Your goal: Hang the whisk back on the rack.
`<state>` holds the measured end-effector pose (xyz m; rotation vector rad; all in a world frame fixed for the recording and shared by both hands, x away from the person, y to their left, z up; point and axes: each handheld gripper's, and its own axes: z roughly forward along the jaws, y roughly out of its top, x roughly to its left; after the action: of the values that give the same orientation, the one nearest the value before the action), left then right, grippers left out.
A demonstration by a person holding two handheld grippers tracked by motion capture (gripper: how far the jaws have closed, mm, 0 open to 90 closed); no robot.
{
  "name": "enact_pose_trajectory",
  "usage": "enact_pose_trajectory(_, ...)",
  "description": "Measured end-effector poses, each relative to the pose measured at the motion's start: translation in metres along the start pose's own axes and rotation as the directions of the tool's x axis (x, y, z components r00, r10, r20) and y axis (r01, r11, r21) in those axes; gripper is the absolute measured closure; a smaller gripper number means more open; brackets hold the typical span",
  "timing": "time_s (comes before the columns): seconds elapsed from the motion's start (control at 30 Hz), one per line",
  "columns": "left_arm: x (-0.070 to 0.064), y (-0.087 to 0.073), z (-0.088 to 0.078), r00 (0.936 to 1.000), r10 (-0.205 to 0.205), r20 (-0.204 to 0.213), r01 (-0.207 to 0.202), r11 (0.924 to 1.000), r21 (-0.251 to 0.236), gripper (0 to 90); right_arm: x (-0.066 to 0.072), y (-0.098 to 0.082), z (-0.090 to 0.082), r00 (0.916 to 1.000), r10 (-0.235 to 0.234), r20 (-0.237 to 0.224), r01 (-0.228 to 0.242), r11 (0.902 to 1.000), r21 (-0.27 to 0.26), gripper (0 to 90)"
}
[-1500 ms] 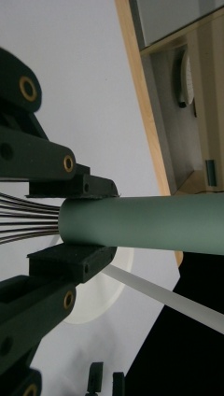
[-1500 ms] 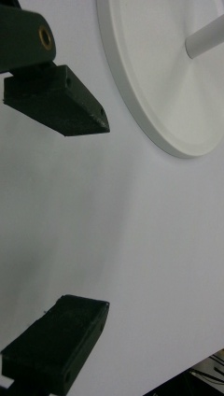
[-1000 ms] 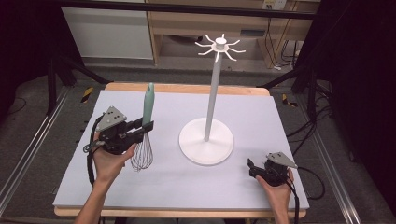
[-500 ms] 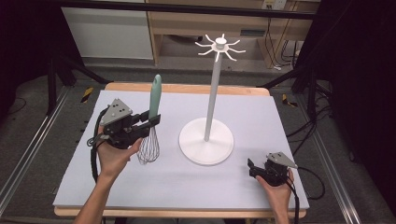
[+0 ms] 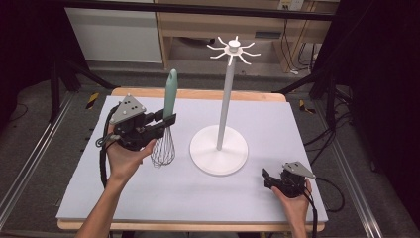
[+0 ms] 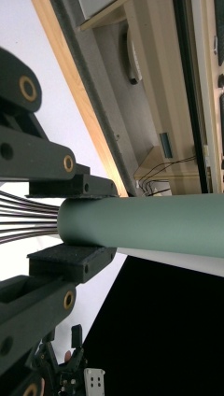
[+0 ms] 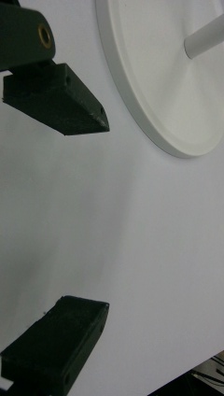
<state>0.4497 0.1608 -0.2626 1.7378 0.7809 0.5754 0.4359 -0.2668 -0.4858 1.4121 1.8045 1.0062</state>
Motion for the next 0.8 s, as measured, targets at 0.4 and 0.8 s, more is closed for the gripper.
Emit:
enact_pose_trajectory(0.4,-0.006,0.015,0.011,0.9996,0.006,0.027,-0.006,0.9999,-0.011,68.8,0.000,0.000,0.000,1.0000,0.003,-0.002,-0.003,1.0000,0.001,12.4)
enact_pose_trajectory(0.8,-0.012,0.025,0.021,0.9990,0.015,0.041,-0.015,0.9999,-0.008,68.8,-0.001,0.000,0.000,1.0000,0.008,-0.004,-0.008,1.0000,0.001,12.4)
